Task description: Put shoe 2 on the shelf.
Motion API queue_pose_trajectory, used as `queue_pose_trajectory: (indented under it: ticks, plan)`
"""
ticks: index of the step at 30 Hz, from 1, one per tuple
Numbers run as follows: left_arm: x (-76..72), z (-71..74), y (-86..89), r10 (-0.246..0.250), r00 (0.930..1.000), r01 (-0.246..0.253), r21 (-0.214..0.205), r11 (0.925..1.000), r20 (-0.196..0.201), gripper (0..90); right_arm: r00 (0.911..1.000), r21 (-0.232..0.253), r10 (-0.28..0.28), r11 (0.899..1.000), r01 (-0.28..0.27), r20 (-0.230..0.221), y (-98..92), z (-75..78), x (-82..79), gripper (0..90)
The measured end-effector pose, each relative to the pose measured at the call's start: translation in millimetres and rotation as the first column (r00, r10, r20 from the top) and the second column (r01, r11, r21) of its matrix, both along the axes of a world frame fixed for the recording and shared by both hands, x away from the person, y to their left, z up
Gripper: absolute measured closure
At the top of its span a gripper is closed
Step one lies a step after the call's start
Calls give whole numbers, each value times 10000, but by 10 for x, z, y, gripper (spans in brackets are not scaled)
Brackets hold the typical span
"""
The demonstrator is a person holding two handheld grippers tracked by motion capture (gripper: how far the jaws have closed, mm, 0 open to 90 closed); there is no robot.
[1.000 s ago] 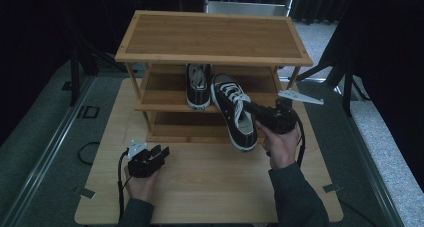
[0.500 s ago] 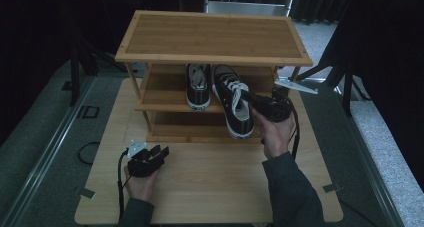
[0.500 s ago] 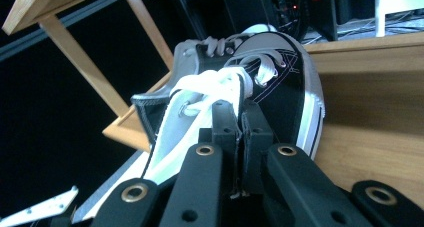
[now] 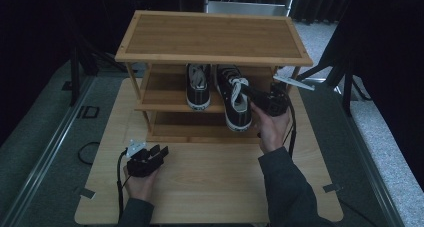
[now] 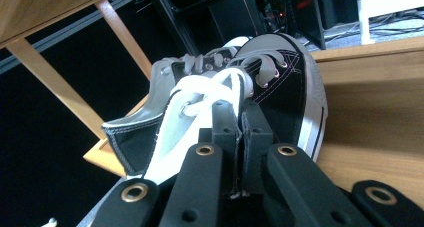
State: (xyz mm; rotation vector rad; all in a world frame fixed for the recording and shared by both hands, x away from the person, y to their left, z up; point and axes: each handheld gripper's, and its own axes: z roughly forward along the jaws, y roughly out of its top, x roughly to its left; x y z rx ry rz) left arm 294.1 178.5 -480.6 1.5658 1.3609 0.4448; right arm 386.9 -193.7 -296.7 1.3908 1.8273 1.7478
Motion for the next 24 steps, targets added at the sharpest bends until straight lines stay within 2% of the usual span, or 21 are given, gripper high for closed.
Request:
queue_pose_trajectory:
  ticks: [11, 24]
  plan:
    - [5, 5, 12, -4, 10000, 4, 21, 10000, 16, 602, 9992, 278, -397, 9988, 399, -53, 30, -46, 117, 879]
    - [2, 11, 22, 10, 10000, -10, -27, 10000, 39, 602, 9959, 243, -900, 9956, 902, -113, 140, -113, 274, 879]
